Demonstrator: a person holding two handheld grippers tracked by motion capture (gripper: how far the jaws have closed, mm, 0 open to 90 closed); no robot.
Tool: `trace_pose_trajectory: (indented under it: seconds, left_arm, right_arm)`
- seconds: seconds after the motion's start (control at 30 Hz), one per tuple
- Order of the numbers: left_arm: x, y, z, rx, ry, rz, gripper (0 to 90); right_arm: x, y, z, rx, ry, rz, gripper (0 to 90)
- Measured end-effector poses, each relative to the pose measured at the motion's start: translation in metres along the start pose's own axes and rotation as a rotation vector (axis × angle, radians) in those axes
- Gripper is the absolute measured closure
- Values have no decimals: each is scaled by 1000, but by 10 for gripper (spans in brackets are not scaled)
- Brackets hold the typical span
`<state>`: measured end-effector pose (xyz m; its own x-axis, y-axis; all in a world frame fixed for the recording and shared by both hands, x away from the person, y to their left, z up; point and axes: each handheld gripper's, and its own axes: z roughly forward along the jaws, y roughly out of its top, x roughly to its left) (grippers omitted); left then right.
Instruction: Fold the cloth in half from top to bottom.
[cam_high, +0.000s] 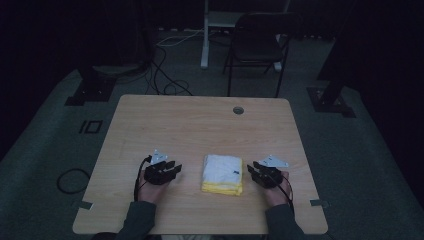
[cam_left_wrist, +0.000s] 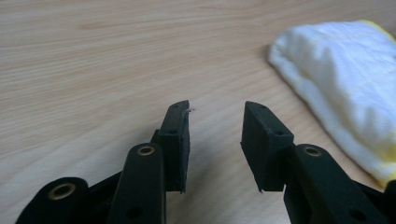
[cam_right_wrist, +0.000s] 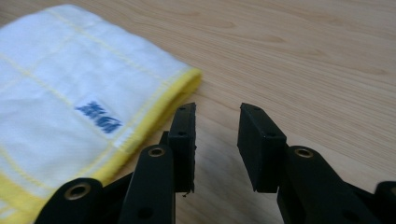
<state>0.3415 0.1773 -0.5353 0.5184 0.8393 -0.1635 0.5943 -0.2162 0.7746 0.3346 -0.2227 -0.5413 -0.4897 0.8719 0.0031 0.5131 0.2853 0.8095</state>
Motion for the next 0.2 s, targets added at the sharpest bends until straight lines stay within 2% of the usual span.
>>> trace_pose_trajectory:
  seconds: [0.13,0.2]
  left_arm:
    - [8,0,-2,1,17,-24,622]
    - [11,1,-2,-4,2,-47,621]
  right_arm:
    - [-5,-1,1,8,-10,17,672]
    - [-6,-1,1,12,-10,23,671]
